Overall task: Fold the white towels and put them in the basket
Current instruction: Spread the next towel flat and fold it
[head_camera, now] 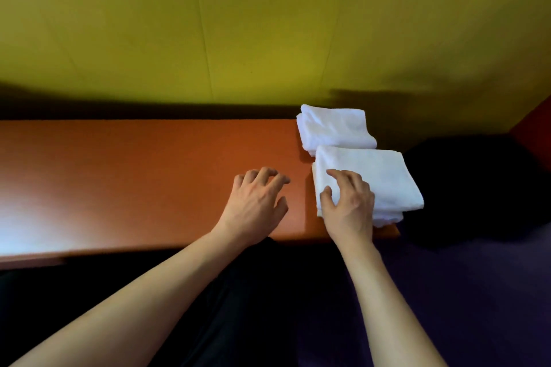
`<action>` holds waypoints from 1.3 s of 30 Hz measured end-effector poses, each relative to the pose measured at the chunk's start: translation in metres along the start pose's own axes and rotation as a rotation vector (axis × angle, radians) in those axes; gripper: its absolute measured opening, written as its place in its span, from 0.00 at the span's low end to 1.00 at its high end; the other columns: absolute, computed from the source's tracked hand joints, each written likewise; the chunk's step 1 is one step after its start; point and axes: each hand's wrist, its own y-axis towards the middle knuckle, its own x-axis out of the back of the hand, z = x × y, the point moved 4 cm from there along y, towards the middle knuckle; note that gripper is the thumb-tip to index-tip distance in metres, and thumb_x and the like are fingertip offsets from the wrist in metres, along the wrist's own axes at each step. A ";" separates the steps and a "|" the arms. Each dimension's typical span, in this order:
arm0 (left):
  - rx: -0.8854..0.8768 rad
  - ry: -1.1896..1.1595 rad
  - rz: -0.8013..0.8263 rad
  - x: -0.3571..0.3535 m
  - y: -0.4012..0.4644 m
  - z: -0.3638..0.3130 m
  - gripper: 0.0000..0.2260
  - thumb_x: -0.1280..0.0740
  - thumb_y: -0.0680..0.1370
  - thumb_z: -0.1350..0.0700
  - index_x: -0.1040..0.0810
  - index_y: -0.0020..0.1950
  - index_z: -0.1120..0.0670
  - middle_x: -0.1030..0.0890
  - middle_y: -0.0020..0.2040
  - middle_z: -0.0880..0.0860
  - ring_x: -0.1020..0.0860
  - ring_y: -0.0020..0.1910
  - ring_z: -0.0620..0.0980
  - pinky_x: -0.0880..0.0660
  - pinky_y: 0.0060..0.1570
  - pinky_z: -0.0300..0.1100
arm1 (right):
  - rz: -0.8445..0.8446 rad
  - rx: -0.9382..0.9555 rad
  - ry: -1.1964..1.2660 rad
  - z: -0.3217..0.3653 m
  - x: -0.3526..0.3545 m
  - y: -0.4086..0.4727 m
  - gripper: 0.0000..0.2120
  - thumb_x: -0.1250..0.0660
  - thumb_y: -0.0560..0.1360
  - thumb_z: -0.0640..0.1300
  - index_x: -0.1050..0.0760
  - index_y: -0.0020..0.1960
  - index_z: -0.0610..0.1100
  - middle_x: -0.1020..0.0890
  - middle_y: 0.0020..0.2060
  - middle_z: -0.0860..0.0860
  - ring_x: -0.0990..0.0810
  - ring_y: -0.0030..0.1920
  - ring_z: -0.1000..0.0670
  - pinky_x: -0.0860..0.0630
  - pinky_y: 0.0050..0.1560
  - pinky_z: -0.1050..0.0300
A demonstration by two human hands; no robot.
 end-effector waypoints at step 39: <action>0.915 0.262 -0.215 0.128 -0.323 0.569 0.16 0.35 0.77 0.47 0.22 0.64 0.47 0.22 0.61 0.49 0.26 0.61 0.56 0.33 0.60 0.51 | 0.817 0.849 0.138 0.572 -0.393 -0.141 0.19 0.38 0.78 0.47 0.27 0.68 0.53 0.25 0.63 0.52 0.28 0.63 0.48 0.35 0.65 0.52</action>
